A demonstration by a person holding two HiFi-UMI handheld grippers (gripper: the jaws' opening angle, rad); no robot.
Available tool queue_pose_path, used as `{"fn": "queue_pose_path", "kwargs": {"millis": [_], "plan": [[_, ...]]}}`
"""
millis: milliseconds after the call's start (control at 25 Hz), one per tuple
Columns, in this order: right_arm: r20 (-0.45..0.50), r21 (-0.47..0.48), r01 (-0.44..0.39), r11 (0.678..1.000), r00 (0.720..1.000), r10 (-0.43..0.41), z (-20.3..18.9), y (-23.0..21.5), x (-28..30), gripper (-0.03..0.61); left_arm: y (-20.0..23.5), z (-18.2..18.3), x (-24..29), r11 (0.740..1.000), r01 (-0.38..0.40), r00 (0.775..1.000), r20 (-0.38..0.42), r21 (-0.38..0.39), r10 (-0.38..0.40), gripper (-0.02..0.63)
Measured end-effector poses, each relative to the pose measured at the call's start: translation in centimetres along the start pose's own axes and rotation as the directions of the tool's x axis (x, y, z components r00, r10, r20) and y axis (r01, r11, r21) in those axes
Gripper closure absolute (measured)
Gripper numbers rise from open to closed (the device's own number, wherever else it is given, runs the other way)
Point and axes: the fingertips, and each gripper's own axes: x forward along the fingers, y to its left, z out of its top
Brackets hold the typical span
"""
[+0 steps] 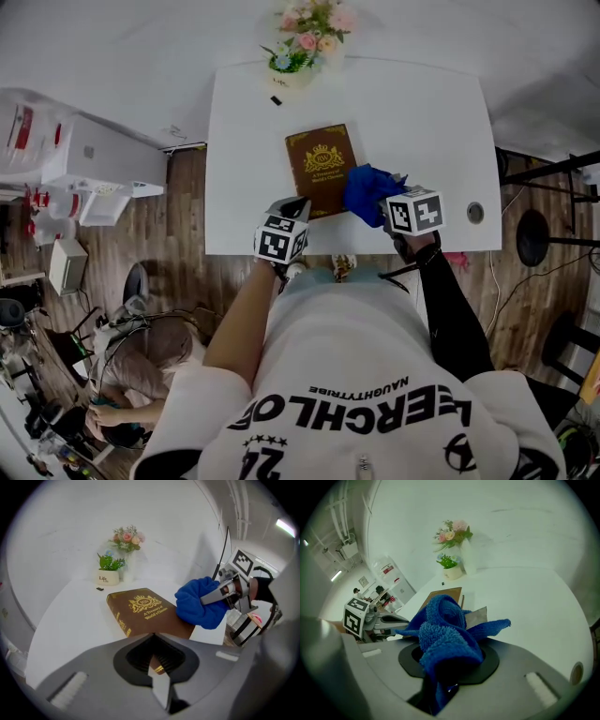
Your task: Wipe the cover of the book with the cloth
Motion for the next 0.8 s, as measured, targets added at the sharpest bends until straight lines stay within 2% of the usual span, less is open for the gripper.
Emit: {"fn": "queue_pose_path", "kwargs": {"millis": [160,240,320,440,600,800], "plan": [[-0.008,0.030,0.054,0.998,0.999,-0.054,-0.4,-2.9,-1.0,0.479,-0.1,0.1,0.0,0.999,-0.025,1.000,-0.005,-0.032,0.025,0.555],[-0.011,0.028,0.048,0.998,0.999,-0.047,-0.4,-3.2,-1.1,0.479,-0.1,0.1,0.0,0.998,-0.032,0.999,-0.006,-0.046,0.031,0.555],[0.022,0.024,-0.017,1.000,1.000,0.017,0.4,-2.3,-1.4,0.479,-0.1,0.1,0.0,0.997,-0.032,0.999,-0.008,-0.063,0.031,0.555],[0.117,0.032,-0.123,0.992,0.986,0.118,3.1,-0.5,-2.5,0.479,-0.3,0.2,0.0,0.997,-0.031,0.999,-0.018,-0.075,0.030,0.555],[0.158,-0.037,-0.150,0.988,0.975,0.154,7.1,1.4,-1.7,0.479,-0.2,0.2,0.0,0.997,-0.056,0.998,-0.025,-0.050,0.055,0.555],[0.123,-0.124,-0.173,0.977,0.974,0.188,11.3,4.8,2.2,0.479,-0.2,0.1,0.1,0.997,-0.061,0.998,-0.024,-0.049,0.060,0.555]]}}
